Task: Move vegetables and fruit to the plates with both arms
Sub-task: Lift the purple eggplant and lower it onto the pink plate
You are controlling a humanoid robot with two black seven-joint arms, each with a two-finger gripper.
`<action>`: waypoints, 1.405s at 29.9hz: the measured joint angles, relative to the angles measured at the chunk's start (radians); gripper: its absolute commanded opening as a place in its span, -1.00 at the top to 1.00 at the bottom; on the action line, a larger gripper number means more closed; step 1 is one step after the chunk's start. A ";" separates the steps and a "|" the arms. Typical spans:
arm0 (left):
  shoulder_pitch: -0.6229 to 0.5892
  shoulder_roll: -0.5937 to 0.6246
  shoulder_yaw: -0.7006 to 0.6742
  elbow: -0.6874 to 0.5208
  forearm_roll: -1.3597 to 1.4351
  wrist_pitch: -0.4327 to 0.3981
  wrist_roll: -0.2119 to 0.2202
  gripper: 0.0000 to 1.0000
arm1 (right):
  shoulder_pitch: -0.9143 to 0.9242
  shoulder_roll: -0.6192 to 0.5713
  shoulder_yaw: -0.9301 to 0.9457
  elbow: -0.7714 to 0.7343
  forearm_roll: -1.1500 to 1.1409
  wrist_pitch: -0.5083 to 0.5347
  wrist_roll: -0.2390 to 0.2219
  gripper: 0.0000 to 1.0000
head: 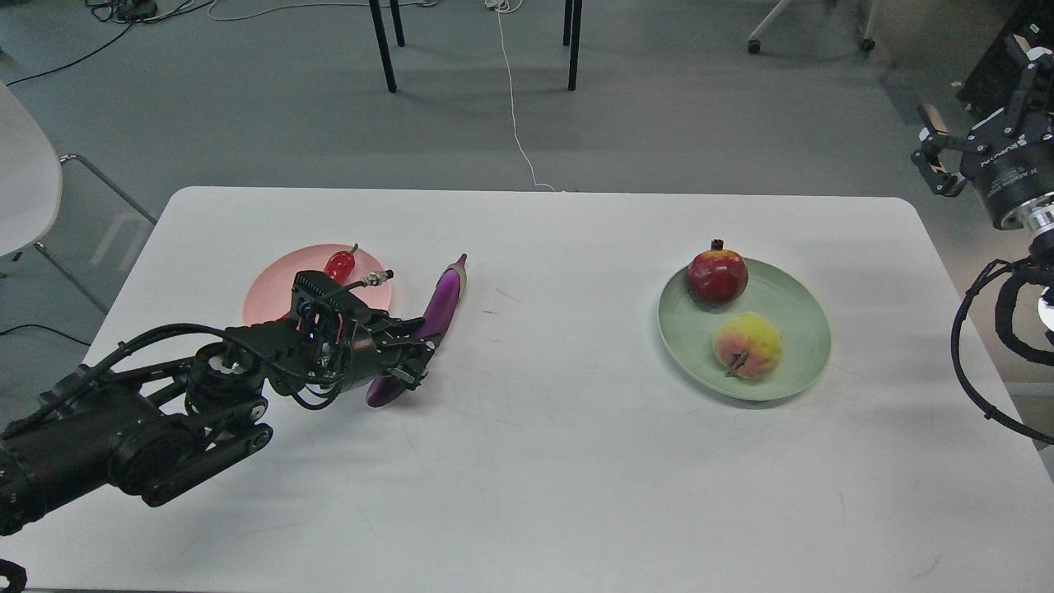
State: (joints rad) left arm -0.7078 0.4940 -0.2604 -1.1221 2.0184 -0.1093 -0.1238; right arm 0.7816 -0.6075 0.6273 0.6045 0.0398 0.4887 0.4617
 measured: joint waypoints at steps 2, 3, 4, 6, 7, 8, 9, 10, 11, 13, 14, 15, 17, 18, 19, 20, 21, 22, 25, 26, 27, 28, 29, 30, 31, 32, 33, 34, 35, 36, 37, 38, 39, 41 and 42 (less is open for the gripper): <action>-0.004 0.016 -0.005 -0.033 -0.001 0.000 -0.001 0.57 | 0.001 0.000 0.000 0.000 0.000 0.000 0.000 -0.97; -0.006 0.030 -0.007 -0.051 -0.002 0.000 -0.001 0.58 | 0.002 0.000 0.000 0.000 0.000 0.000 0.000 -0.97; -0.008 0.045 -0.010 -0.069 -0.003 0.000 -0.001 0.58 | 0.002 0.000 0.000 0.000 0.000 0.000 0.000 -0.97; -0.016 0.089 -0.016 -0.116 -0.006 0.000 -0.002 0.57 | 0.003 0.000 0.000 0.000 0.000 0.000 0.000 -0.97; -0.021 0.109 -0.019 -0.134 -0.008 0.000 -0.002 0.57 | 0.004 0.000 0.000 0.000 0.000 0.000 0.000 -0.97; -0.025 0.133 -0.023 -0.154 -0.009 0.000 -0.002 0.57 | 0.004 0.000 0.000 -0.001 0.000 0.000 0.000 -0.97; -0.029 0.157 -0.028 -0.173 -0.010 0.000 -0.004 0.56 | 0.004 0.000 0.000 -0.001 0.000 0.000 0.000 -0.97; -0.031 0.181 -0.032 -0.189 -0.010 0.000 -0.005 0.56 | 0.004 0.000 0.000 -0.001 0.000 0.000 0.000 -0.97; -0.034 0.202 -0.034 -0.199 -0.010 0.000 -0.005 0.55 | 0.004 0.000 0.000 -0.001 0.000 0.000 0.000 -0.97; -0.040 0.244 -0.035 -0.208 -0.010 0.000 -0.005 0.55 | 0.004 0.003 0.000 -0.001 0.000 0.000 0.000 -0.97; -0.042 0.257 -0.035 -0.207 -0.010 0.000 -0.005 0.54 | 0.004 0.005 0.000 0.000 0.000 0.000 0.000 -0.97; -0.043 0.268 -0.034 -0.199 -0.010 0.000 -0.005 0.54 | 0.004 0.006 0.000 0.000 0.000 0.000 0.000 -0.97; -0.044 0.277 -0.030 -0.171 -0.010 0.000 -0.005 0.53 | 0.004 0.008 0.000 0.000 0.000 0.000 0.000 -0.97; -0.044 0.278 -0.029 -0.156 -0.010 0.000 -0.004 0.52 | 0.004 0.009 0.000 0.000 0.000 0.000 0.000 -0.97; -0.044 0.278 -0.027 -0.144 -0.009 0.000 -0.004 0.51 | 0.004 0.010 0.000 0.000 0.000 0.000 0.000 -0.97; -0.044 0.276 -0.026 -0.137 -0.009 0.000 -0.004 0.50 | 0.004 0.011 0.000 0.000 0.000 0.000 0.000 -0.97; -0.043 0.273 -0.026 -0.132 -0.009 0.001 -0.003 0.49 | 0.004 0.012 0.000 0.000 0.000 0.000 0.000 -0.97; -0.039 0.270 -0.025 -0.128 -0.008 0.003 -0.002 0.47 | 0.004 0.012 0.000 0.000 0.000 0.000 0.000 -0.97; -0.033 0.253 -0.023 -0.116 -0.005 0.010 0.000 0.42 | 0.006 0.010 0.000 0.000 0.000 0.000 0.000 -0.97; -0.032 0.244 -0.021 -0.109 -0.005 0.011 0.000 0.40 | 0.007 0.007 0.000 0.000 0.000 0.000 0.000 -0.97; -0.032 0.234 -0.020 -0.095 -0.004 0.012 0.000 0.34 | 0.007 0.004 0.000 0.000 0.000 0.000 0.000 -0.97; -0.032 0.224 -0.019 -0.078 -0.003 0.012 0.001 0.30 | 0.007 0.002 0.000 0.000 0.000 0.000 0.000 -0.97; -0.031 0.216 -0.018 -0.062 -0.002 0.013 0.001 0.25 | 0.007 0.001 0.000 0.000 0.000 0.000 0.000 -0.97; -0.031 0.208 -0.018 -0.051 -0.002 0.013 0.001 0.21 | 0.007 0.000 0.000 0.000 -0.001 0.000 0.000 -0.97; -0.030 0.201 -0.018 -0.042 -0.002 0.014 0.002 0.18 | 0.007 -0.001 0.000 0.000 -0.001 0.000 0.000 -0.97; -0.029 0.195 -0.017 -0.036 -0.001 0.014 0.002 0.15 | 0.007 -0.001 0.000 0.000 -0.001 0.000 0.000 -0.97; -0.029 0.193 -0.017 -0.033 -0.001 0.014 0.002 0.07 | 0.007 -0.001 0.000 0.000 -0.001 0.000 0.000 -0.97; -0.028 0.191 -0.017 -0.032 -0.001 0.014 0.003 -0.13 | 0.007 -0.001 0.000 0.000 -0.001 0.000 0.000 -0.97; -0.028 0.190 -0.017 -0.031 -0.001 0.014 0.004 -0.41 | 0.006 -0.001 0.000 0.000 -0.001 0.000 0.000 -0.97; -0.027 0.189 -0.017 -0.030 -0.001 0.014 0.005 -0.57 | 0.006 -0.001 0.000 0.000 -0.001 0.000 0.000 -0.97; -0.027 0.189 -0.017 -0.029 -0.002 0.014 0.007 -0.60 | 0.006 -0.001 0.000 0.000 -0.001 0.000 0.000 -0.97; -0.027 0.188 -0.017 -0.026 -0.003 0.015 0.008 -0.63 | 0.006 -0.001 0.000 0.000 -0.001 0.000 0.000 -0.97; -0.027 0.188 -0.017 -0.023 -0.003 0.015 0.009 -0.67 | 0.006 -0.001 0.000 0.000 -0.001 0.000 0.000 -0.97; -0.027 0.187 -0.017 -0.018 -0.003 0.015 0.010 -0.70 | 0.005 0.001 0.000 0.000 -0.001 0.000 0.000 -0.97; -0.027 0.187 -0.016 -0.017 -0.003 0.016 0.010 -0.71 | 0.005 0.002 0.000 0.000 -0.001 0.000 0.000 -0.97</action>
State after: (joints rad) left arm -0.7345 0.6812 -0.2766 -1.1395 2.0154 -0.0938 -0.1136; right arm 0.7869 -0.6056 0.6274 0.6044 0.0383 0.4887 0.4617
